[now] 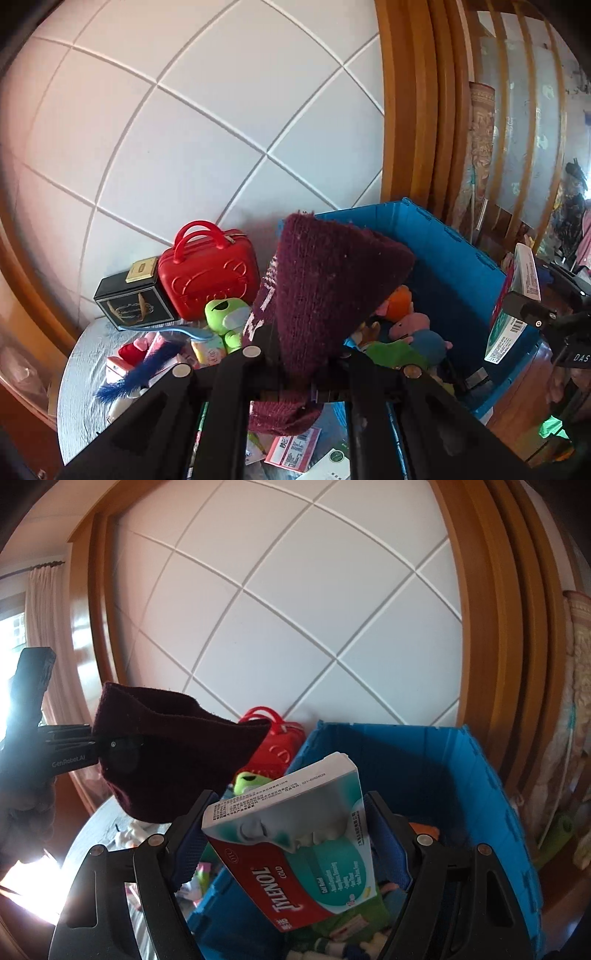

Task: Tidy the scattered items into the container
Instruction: 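Carry the sock and Tylenol box over the blue crate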

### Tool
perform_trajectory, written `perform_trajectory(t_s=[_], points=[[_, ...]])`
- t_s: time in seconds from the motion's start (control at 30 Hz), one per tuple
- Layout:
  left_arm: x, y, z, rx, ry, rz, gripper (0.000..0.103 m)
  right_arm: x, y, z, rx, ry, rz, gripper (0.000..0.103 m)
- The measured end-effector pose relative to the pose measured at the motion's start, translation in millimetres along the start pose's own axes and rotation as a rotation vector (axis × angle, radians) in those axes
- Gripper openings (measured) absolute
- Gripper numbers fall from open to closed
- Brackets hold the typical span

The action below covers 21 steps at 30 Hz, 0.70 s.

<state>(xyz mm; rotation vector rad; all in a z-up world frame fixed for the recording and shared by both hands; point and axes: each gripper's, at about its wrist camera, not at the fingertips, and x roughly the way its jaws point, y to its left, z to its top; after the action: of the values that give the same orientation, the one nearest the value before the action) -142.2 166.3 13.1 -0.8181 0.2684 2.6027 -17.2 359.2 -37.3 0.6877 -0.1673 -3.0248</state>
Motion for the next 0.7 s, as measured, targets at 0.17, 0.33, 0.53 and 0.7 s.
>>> perform_trajectory(t_s=[0.17,0.33,0.53,0.7], points=[[29.2,-32.3,16.3,0.042,0.024,-0.035,0.008,-6.1,-36.8,-8.2,0.046,0.004,-0.043,0.08],[53.1,-65.4,35.0,0.076,0.027,-0.077,0.008,-8.7,-63.9,-15.3,0.077,0.015,-0.073,0.08],[75.9,-96.5,57.2,0.104,0.025,-0.132,0.008,-8.0,-91.0,-18.8,0.105,0.023,-0.105,0.08],[89.8,-112.0,74.0,0.121,0.009,-0.155,0.008,-5.3,-106.5,-19.8,0.128,0.032,-0.127,0.08]])
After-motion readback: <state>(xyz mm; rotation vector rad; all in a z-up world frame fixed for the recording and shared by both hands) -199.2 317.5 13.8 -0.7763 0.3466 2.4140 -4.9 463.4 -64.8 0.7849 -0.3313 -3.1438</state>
